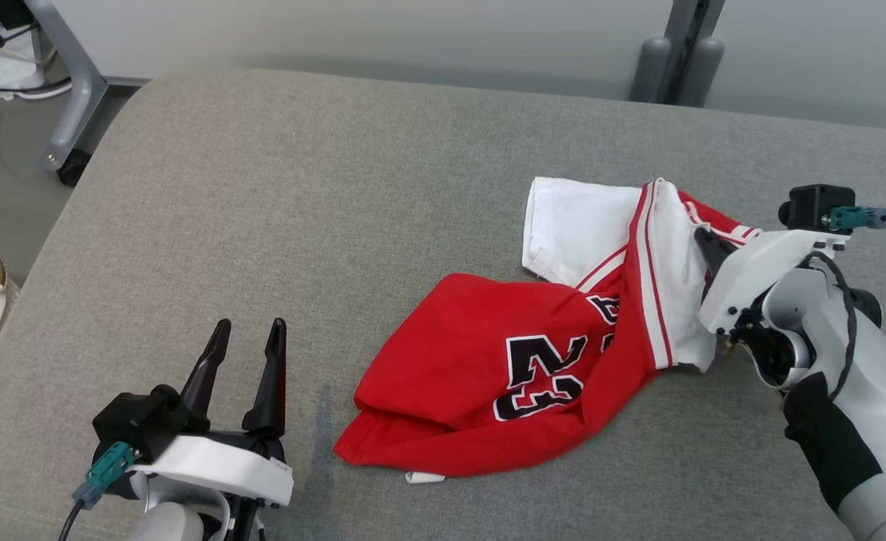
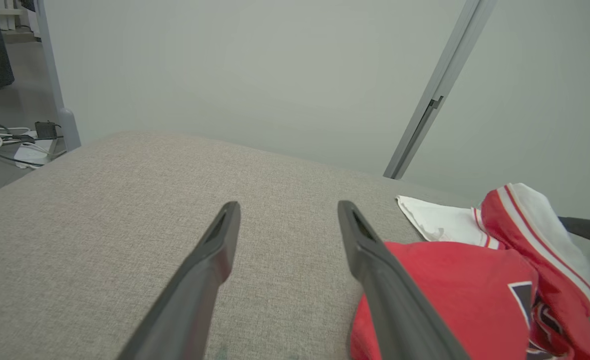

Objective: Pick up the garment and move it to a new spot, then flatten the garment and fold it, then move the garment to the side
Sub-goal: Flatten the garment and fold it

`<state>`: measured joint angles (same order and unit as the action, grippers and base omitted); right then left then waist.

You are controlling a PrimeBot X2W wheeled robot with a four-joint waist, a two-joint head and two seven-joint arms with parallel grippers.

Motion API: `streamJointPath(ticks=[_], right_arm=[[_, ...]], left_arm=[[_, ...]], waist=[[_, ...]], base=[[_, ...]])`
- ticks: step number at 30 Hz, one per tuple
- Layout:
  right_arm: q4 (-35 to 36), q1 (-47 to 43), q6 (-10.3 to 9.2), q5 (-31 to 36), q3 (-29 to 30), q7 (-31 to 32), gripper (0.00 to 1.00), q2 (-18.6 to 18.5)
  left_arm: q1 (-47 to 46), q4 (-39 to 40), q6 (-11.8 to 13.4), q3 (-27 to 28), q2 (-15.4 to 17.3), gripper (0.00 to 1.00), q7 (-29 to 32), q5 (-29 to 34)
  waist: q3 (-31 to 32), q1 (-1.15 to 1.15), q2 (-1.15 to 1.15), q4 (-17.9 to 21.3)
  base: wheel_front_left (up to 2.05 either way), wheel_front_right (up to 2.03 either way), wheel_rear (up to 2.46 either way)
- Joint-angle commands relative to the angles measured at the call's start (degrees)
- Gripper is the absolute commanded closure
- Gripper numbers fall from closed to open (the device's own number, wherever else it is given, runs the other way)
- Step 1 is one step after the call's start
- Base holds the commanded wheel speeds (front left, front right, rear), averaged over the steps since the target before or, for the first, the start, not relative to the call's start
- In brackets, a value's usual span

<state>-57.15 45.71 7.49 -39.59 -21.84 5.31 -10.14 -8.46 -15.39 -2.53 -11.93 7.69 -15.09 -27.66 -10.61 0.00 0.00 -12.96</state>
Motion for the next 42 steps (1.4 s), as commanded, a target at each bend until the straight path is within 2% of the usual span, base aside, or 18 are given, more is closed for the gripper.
streamJointPath(ticks=[1,6,11,16,24,26,29,31,32,33,35,39,42], right_arm=[[0.4,-0.8,0.01,-0.5,0.1,-0.8,1.00,-0.7],[4.1,-4.2,0.01,-1.8,0.2,-3.2,1.00,-2.2],[11.8,-10.0,0.01,-3.9,1.2,-4.1,1.00,-3.2],[24.8,-18.9,0.01,-5.6,4.2,-0.8,1.00,-4.8],[37.4,-30.0,0.01,-2.8,12.5,4.9,0.99,-3.6],[39.3,-31.9,0.02,-1.4,14.5,6.3,0.87,-2.7],[41.2,-34.2,0.01,0.6,17.4,8.5,0.58,-1.1],[41.9,-35.6,0.01,2.2,19.1,10.1,0.26,0.0],[42.1,-36.3,0.01,2.8,19.8,11.0,0.19,0.6],[42.1,-36.3,0.01,2.8,19.8,11.0,0.19,0.6],[42.6,-37.3,0.01,4.4,21.3,12.6,0.13,1.2],[43.7,-39.4,0.01,6.7,23.6,15.3,0.19,2.6],[44.9,-41.0,0.01,7.7,25.9,17.2,0.38,3.3]], left_arm=[[0.3,0.0,-0.1,0.3,0.2,0.00,-0.1,0.4],[1.6,0.3,0.5,0.7,0.7,0.00,-0.1,0.2],[3.1,1.0,1.0,0.9,1.3,0.00,0.2,0.0],[4.2,2.1,1.6,1.0,1.7,0.00,0.6,-0.3],[3.5,3.0,1.7,0.7,2.1,0.00,1.1,-0.4],[3.2,3.1,1.9,0.6,2.3,0.00,1.2,-0.3],[2.9,3.3,2.0,0.4,2.4,0.00,1.3,-0.1],[2.6,3.5,2.0,0.4,2.6,0.00,1.4,-0.2],[2.5,3.6,2.0,0.4,2.7,0.00,1.5,-0.2],[2.5,3.6,2.0,0.4,2.7,0.00,1.5,-0.2],[2.4,3.6,2.0,0.3,2.8,0.00,1.6,-0.2],[2.2,3.7,2.1,0.0,3.0,0.00,1.6,-0.3],[2.3,3.7,2.1,-0.3,3.0,0.00,1.7,-0.3]], waist=[[0.7,0.00,0.00,0.3],[2.8,0.00,0.00,2.1],[4.5,0.00,0.00,5.0],[5.0,0.00,0.00,9.7],[3.9,0.00,0.00,14.7],[3.7,0.00,0.00,15.6],[3.3,0.00,0.00,16.6],[3.0,0.00,0.00,17.0],[2.9,0.00,0.00,17.2],[2.9,0.00,0.00,17.2],[2.7,0.00,0.00,17.4],[2.7,0.00,0.00,17.4],[2.8,0.00,0.00,17.1]], base=[[0.00,0.00,0.00],[0.00,0.00,0.00],[0.00,0.00,0.00],[0.00,0.00,0.00],[0.00,0.00,0.00],[0.00,0.00,0.00],[0.00,0.00,0.00],[0.00,0.00,0.00],[0.00,0.00,0.00],[0.00,0.00,0.00],[0.00,0.00,0.00],[0.00,0.00,0.00],[0.00,0.00,0.00]])
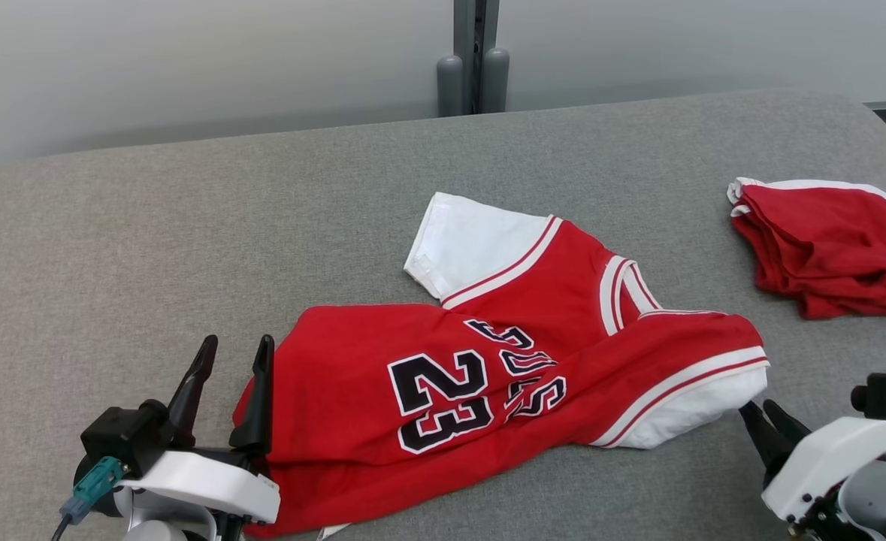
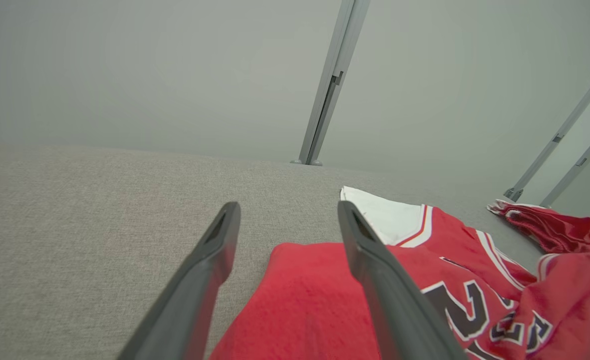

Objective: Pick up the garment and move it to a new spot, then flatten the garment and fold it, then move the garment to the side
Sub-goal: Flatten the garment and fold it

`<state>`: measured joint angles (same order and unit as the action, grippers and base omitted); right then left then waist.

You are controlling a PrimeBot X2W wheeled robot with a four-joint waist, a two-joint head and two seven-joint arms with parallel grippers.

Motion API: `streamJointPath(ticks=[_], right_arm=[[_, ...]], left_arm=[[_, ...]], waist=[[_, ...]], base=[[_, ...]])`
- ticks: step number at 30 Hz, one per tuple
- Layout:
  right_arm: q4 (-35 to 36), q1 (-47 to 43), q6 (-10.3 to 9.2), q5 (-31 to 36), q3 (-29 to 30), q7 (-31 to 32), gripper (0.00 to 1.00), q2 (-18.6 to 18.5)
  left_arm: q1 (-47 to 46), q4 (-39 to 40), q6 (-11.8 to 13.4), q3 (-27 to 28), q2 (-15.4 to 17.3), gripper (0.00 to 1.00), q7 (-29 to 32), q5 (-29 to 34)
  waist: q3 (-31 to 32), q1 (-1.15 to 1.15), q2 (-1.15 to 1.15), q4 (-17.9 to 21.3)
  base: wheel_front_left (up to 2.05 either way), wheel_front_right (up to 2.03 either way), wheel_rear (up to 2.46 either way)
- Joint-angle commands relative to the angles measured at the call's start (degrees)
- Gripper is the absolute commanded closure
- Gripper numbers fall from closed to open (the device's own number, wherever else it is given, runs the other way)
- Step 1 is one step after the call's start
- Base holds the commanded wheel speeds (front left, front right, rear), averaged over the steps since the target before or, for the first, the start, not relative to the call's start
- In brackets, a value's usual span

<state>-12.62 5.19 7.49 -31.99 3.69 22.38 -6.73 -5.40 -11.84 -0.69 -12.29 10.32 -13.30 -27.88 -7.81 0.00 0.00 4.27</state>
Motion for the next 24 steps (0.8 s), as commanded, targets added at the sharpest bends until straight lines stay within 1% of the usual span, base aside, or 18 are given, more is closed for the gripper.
streamJointPath(ticks=[1,5,6,8,9,10,15,19,22,24], right_arm=[[0.8,-1.0,0.01,0.4,1.1,0.7,0.42,0.1],[3.5,-2.3,0.01,2.4,3.4,1.6,0.36,0.8],[4.5,-2.2,0.01,2.5,3.7,1.0,0.31,1.0],[6.0,-1.9,0.01,2.7,4.5,0.1,0.11,1.4],[6.6,-1.6,0.01,3.0,4.8,-0.4,0.03,1.6],[7.3,-1.5,0.01,3.3,5.2,-0.7,0.00,1.7],[9.2,-0.6,0.01,5.7,8.7,-1.2,0.00,1.7],[9.8,2.2,0.01,7.1,11.5,-1.0,0.00,2.2],[8.7,5.1,0.01,6.7,11.2,1.0,0.00,2.5],[6.8,7.2,0.01,7.2,10.2,3.6,0.00,2.6]], left_arm=[[-0.8,0.1,0.3,0.0,0.4,0.00,0.0,-0.1],[-0.5,0.2,0.3,0.1,0.6,0.00,0.0,-0.3],[-0.6,0.1,0.2,0.1,0.7,0.00,0.0,-0.4],[-0.7,0.0,0.1,-0.1,0.7,0.00,0.0,-0.6],[-0.7,-0.1,0.1,-0.1,0.7,0.00,0.0,-0.7],[-0.8,-0.2,0.0,-0.2,0.7,0.00,0.1,-0.7],[-0.9,-0.3,0.1,-0.4,0.7,0.00,0.0,-0.9],[-0.7,-0.1,0.4,-0.5,0.7,0.00,0.0,-1.0],[-0.9,0.1,0.5,-0.6,0.8,0.00,0.0,-1.1],[-1.4,0.1,0.4,-0.8,0.8,0.00,0.1,-1.1]], waist=[[0.1,0.00,0.00,-0.2],[0.1,0.00,0.00,-0.6],[0.1,0.00,0.00,-0.7],[0.2,0.00,0.00,-0.8],[0.2,0.00,0.00,-1.0],[0.3,0.00,0.00,-1.1],[0.8,0.00,0.00,-1.9],[0.7,0.00,0.00,-2.7],[0.2,0.00,0.00,-3.2],[-0.1,0.00,0.00,-3.7]], base=[[0.00,0.00,0.00],[0.00,0.00,0.00],[0.00,0.00,0.00],[0.00,0.00,0.00],[0.00,0.00,0.00],[0.00,0.00,0.00],[0.00,0.00,0.00],[0.00,0.00,0.00],[0.00,0.00,0.00],[0.00,0.00,0.00]])
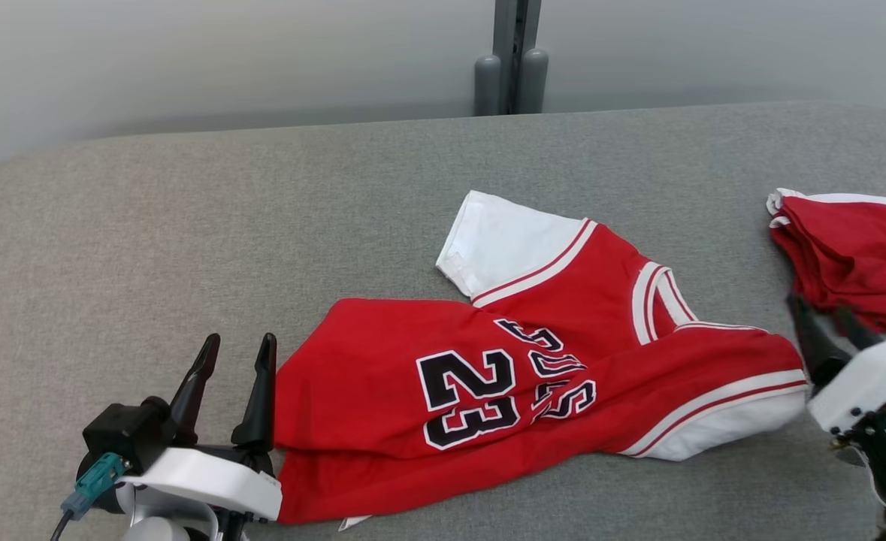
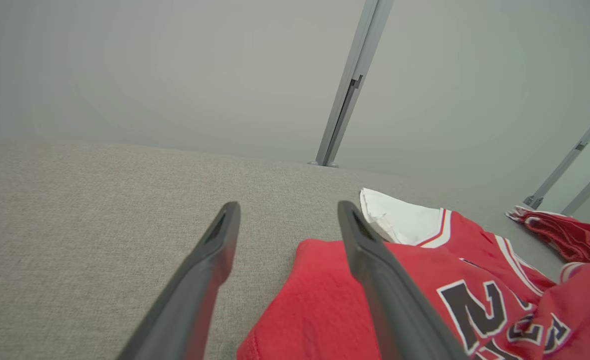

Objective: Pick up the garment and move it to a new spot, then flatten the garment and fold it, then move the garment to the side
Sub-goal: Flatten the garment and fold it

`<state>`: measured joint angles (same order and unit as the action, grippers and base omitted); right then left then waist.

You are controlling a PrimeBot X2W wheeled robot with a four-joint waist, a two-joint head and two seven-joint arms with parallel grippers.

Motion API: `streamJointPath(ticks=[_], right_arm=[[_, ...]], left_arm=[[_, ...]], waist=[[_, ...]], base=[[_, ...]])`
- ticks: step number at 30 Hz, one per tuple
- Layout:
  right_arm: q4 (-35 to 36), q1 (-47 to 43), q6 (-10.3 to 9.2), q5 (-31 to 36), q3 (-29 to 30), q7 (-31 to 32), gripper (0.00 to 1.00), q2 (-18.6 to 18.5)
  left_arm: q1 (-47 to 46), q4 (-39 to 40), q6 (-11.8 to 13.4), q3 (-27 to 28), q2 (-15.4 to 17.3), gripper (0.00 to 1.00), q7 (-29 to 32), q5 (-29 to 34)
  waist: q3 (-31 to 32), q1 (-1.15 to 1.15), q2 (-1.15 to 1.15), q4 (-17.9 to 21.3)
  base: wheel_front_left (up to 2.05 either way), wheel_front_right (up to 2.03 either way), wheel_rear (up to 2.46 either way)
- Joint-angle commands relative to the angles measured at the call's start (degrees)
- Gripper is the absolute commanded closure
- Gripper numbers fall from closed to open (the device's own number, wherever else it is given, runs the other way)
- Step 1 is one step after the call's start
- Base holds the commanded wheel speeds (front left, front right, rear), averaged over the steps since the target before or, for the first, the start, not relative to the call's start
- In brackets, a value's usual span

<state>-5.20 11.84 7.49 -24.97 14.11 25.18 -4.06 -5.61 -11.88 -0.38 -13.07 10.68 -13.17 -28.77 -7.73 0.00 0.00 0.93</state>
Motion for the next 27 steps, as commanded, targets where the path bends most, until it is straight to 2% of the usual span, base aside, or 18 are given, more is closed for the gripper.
streamJointPath(ticks=[1,6,9,10,11,12,13,14,15,22,27], right_arm=[[-1.8,1.5,0.01,0.3,-0.7,2.7,0.00,0.0],[-8.1,5.5,0.01,2.0,-0.3,13.4,0.00,-0.1],[-9.5,6.4,0.01,2.7,-0.1,18.7,0.00,-0.1],[-9.4,6.4,0.01,2.9,0.2,19.8,0.16,-0.1],[-9.4,6.4,0.01,2.9,0.2,19.8,0.16,-0.1],[-9.2,6.3,0.01,3.1,0.5,20.5,0.51,-0.1],[-8.7,6.1,0.01,3.2,0.7,20.7,0.61,-0.1],[-8.2,6.1,0.01,3.2,0.7,20.4,0.75,-0.1],[-7.8,6.0,0.01,3.1,0.9,20.0,1.00,-0.1],[-5.1,8.3,0.01,2.1,-2.8,12.5,1.00,-1.0],[-7.7,13.0,0.01,-1.0,-6.9,6.9,1.00,-2.0]], left_arm=[[-1.3,0.1,0.1,0.0,0.4,0.00,0.0,-0.3],[-1.7,-0.4,0.0,-0.2,0.2,0.00,-0.2,-0.5],[-1.6,-0.6,0.0,-0.2,0.0,0.00,-0.4,-0.7],[-1.5,-0.7,0.1,-0.2,0.0,0.00,-0.5,-0.7],[-1.5,-0.7,0.1,-0.2,0.0,0.00,-0.5,-0.7],[-1.4,-0.7,0.1,-0.2,0.0,0.00,-0.5,-0.7],[-1.3,-0.8,0.1,-0.2,-0.1,0.00,-0.6,-0.7],[-1.3,-0.8,0.0,-0.3,-0.1,0.00,-0.6,-0.7],[-1.3,-0.8,0.1,-0.2,0.0,0.00,-0.6,-0.7],[-1.9,-0.9,-0.1,-0.5,-0.1,0.00,-0.9,-0.8],[-2.6,-1.0,-0.4,-0.9,-0.4,0.00,-1.0,-0.9]], waist=[[-0.4,0.00,0.00,-0.6],[-0.6,0.00,0.00,-2.1],[-0.5,0.00,0.00,-3.1],[-0.5,0.00,0.00,-3.4],[-0.5,0.00,0.00,-3.4],[-0.5,0.00,0.00,-3.7],[-0.5,0.00,0.00,-4.0],[-0.5,0.00,0.00,-4.2],[-0.6,0.00,0.00,-4.3],[-1.2,0.00,0.00,-5.4],[-3.1,0.00,0.00,-6.6]], base=[[0.00,0.00,0.00],[0.00,0.00,0.00],[0.00,0.00,0.00],[0.00,0.00,0.00],[0.00,0.00,0.00],[0.00,0.00,0.00],[0.00,0.00,0.00],[0.00,0.00,0.00],[0.00,0.00,0.00],[0.00,0.00,0.00],[0.00,0.00,0.00]])
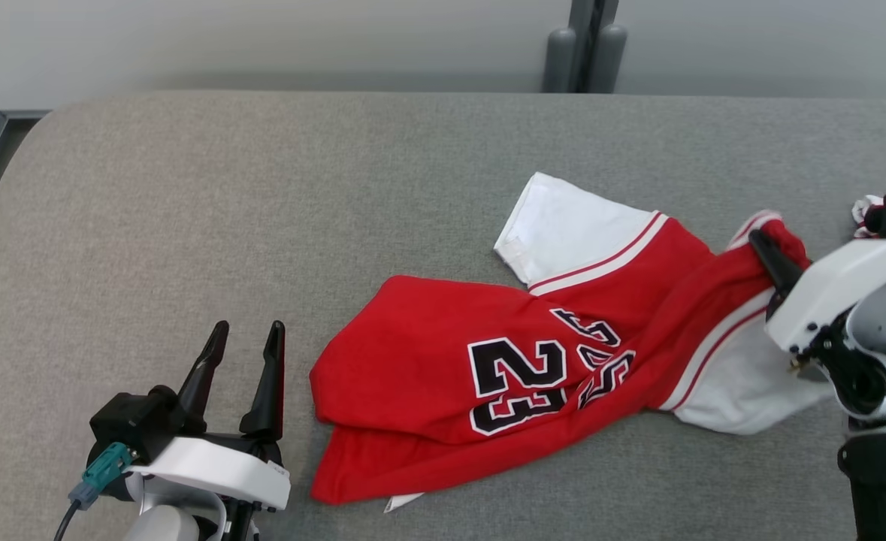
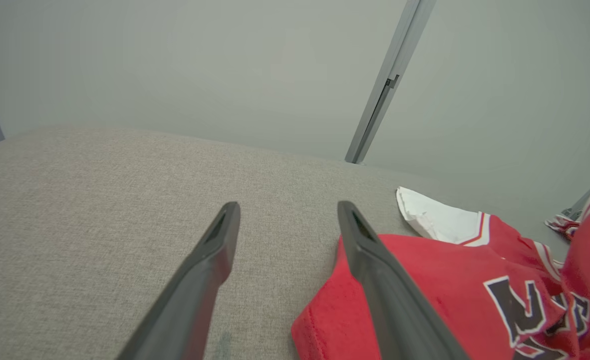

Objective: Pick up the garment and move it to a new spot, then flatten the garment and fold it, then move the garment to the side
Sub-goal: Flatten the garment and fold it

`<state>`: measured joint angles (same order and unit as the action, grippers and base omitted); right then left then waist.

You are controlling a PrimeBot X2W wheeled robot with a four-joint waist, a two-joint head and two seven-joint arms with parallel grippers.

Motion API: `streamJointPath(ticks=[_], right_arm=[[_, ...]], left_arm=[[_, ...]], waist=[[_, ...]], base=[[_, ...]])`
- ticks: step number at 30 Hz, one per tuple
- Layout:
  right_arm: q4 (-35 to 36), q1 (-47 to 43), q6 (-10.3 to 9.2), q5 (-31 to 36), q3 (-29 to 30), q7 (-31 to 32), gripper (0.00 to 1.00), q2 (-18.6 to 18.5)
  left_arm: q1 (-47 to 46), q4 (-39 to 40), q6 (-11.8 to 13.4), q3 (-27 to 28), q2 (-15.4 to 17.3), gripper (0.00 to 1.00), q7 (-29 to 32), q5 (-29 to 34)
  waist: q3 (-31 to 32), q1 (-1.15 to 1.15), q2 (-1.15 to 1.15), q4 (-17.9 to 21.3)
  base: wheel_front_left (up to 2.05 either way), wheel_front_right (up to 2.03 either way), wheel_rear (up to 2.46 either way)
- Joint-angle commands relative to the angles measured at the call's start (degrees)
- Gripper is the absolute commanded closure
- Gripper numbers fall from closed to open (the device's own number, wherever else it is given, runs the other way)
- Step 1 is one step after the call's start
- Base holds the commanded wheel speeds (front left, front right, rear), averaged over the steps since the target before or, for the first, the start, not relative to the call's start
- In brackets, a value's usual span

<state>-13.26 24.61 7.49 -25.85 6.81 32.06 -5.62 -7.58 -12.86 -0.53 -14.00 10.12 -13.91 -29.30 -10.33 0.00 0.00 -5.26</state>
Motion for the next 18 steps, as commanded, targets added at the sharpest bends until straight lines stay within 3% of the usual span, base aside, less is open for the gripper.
streamJointPath(ticks=[1,10,11,13,14,18], right_arm=[[-0.7,1.4,0.01,-0.5,-0.3,-1.0,1.00,-0.6],[-16.8,12.1,0.01,-1.2,-3.4,-8.1,1.00,-3.5],[-19.0,13.0,0.01,-1.2,-3.7,-8.7,0.89,-3.8],[-22.7,14.6,0.01,-1.2,-4.6,-9.9,0.50,-4.3],[-24.3,15.3,0.01,-1.4,-4.8,-10.7,0.00,-4.5],[-28.9,16.6,0.01,-2.6,-6.5,-15.3,0.00,-5.2]], left_arm=[[-0.9,-0.1,-0.3,0.0,0.1,0.00,-0.3,-0.4],[-3.3,-1.5,-1.1,-0.4,-0.8,0.00,-0.7,-0.3],[-3.5,-1.8,-1.2,-0.5,-0.9,0.00,-0.8,-0.3],[-3.7,-2.2,-1.5,-0.4,-1.1,0.00,-0.8,-0.2],[-3.7,-2.5,-1.4,-0.4,-1.2,0.00,-0.9,-0.2],[-3.0,-3.4,-1.4,0.1,-1.2,0.00,-1.1,-0.1]], waist=[[-1.0,0.00,0.00,-0.8],[-4.8,0.00,0.00,-4.5],[-5.0,0.00,0.00,-4.9],[-5.0,0.00,0.00,-5.4],[-4.8,0.00,0.00,-5.6],[-3.2,0.00,0.00,-5.2]], base=[[0.00,0.00,0.00],[0.00,0.00,0.00],[0.00,0.00,0.00],[0.00,0.00,0.00],[0.00,0.00,0.00],[0.00,0.00,0.00]])
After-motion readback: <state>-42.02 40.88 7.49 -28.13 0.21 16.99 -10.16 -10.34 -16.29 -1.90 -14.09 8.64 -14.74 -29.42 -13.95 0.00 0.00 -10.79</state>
